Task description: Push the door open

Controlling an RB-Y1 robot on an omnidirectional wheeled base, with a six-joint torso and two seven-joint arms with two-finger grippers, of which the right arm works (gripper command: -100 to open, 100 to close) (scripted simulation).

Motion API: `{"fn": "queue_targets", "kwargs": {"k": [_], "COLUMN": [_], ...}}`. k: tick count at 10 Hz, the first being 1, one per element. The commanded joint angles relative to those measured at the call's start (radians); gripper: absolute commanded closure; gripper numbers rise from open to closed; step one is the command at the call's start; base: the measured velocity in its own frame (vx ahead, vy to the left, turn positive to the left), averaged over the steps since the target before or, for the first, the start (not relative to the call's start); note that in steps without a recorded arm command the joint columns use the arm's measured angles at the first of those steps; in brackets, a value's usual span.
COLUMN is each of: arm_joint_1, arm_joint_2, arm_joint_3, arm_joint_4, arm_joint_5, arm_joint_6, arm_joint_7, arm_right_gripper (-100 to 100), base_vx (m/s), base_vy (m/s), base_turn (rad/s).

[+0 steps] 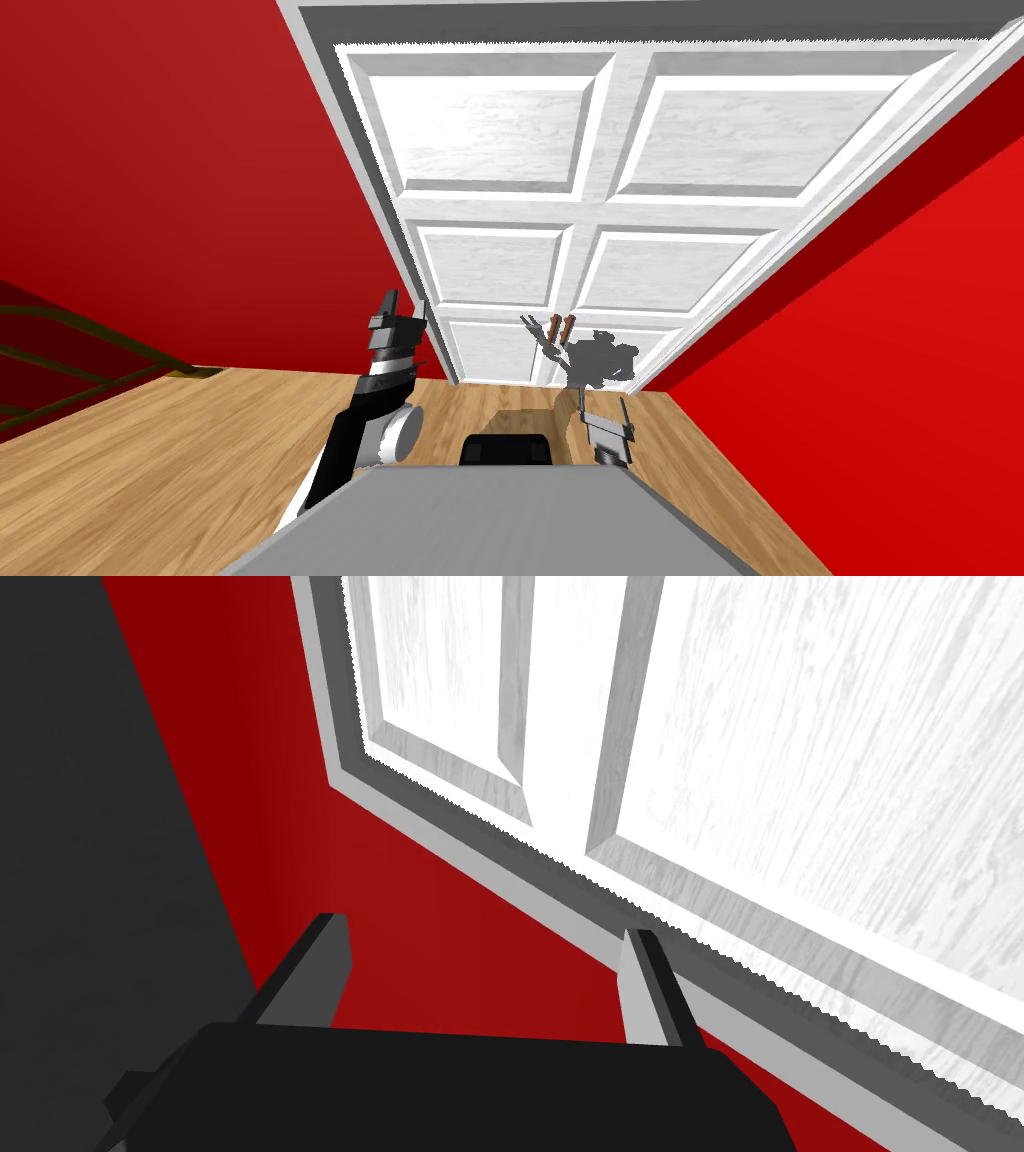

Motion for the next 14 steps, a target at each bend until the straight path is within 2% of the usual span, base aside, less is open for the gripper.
{"fn": "queue_targets", "kwargs": {"k": [1, 3, 4, 14], "arm_joint_1": [0.009, 0.021, 0.021, 0.072], "arm_joint_2": [0.004, 0.005, 0.005, 0.015], "arm_joint_3": [0.013, 0.026, 0.026, 0.088], "arm_joint_4": [0.037, 0.084, 0.084, 0.302], "arm_joint_5": [-0.021, -0.047, -0.047, -0.17], "arm_joint_6": [-0.029, -0.064, -0.064, -0.228], "arm_joint_7": [-0.038, -0.085, -0.085, -0.302], "arm_right_gripper": [-100, -100, -100, -100], "base_vx": [0.061, 0.07, 0.045, 0.061], "base_vy": [-0.065, -0.061, -0.054, -0.066], "base_turn": [0.253, 0.182, 0.066, 0.201]}}
